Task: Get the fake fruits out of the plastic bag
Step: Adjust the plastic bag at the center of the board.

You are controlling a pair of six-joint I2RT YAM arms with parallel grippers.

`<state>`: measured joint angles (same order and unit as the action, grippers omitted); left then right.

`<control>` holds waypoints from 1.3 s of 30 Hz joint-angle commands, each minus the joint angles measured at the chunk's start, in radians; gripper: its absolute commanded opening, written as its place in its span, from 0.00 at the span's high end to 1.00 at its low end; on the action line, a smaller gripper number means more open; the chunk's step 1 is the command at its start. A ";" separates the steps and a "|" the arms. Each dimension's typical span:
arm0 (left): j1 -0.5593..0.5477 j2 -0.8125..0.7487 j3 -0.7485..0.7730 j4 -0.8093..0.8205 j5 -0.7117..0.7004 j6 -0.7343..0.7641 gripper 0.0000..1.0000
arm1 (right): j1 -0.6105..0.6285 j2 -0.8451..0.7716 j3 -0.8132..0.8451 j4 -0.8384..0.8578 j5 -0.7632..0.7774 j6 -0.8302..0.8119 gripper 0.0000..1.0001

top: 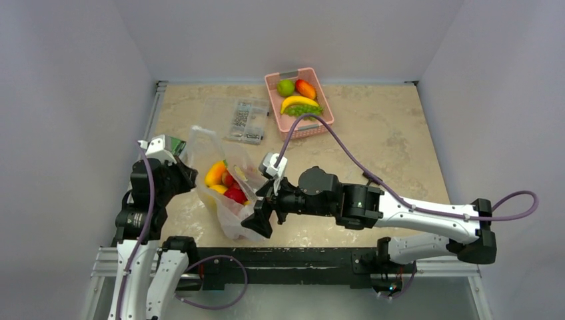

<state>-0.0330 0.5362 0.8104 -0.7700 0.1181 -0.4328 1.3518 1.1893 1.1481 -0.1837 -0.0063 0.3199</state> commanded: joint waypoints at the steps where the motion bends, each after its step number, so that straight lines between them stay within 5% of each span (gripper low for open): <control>1: 0.007 0.034 0.059 0.039 -0.107 -0.022 1.00 | -0.044 -0.050 0.037 -0.099 0.071 -0.019 0.01; 5: 0.007 0.049 0.050 0.088 -0.083 -0.007 1.00 | -0.094 0.034 0.113 -0.117 0.052 -0.014 0.07; 10: 0.006 0.048 0.030 0.119 -0.055 0.009 1.00 | -0.114 0.277 0.307 -0.106 0.025 -0.030 0.46; 12: 0.006 0.036 0.016 0.127 -0.062 0.021 1.00 | -0.147 0.345 0.357 -0.083 -0.048 0.001 0.53; 14: 0.006 0.021 -0.002 0.139 -0.091 0.026 1.00 | -0.175 0.394 0.372 -0.034 -0.108 0.027 0.53; 18: 0.006 0.014 -0.003 0.143 -0.111 0.036 1.00 | -0.195 0.494 0.385 -0.001 -0.195 0.005 0.38; 22: 0.008 -0.001 -0.013 0.158 -0.087 0.050 1.00 | -0.210 0.538 0.344 0.073 -0.209 0.029 0.45; 30: 0.008 -0.055 -0.034 0.128 -0.177 0.042 1.00 | -0.276 0.653 0.314 0.109 0.242 -0.130 0.52; 39: 0.008 -0.031 -0.037 0.122 -0.237 0.043 1.00 | -0.397 0.912 0.626 0.154 0.233 -0.298 0.51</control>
<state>-0.0330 0.4877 0.7727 -0.6788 -0.0788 -0.4004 0.9733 2.0491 1.5875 -0.0715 0.1684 0.1284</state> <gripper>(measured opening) 0.006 0.483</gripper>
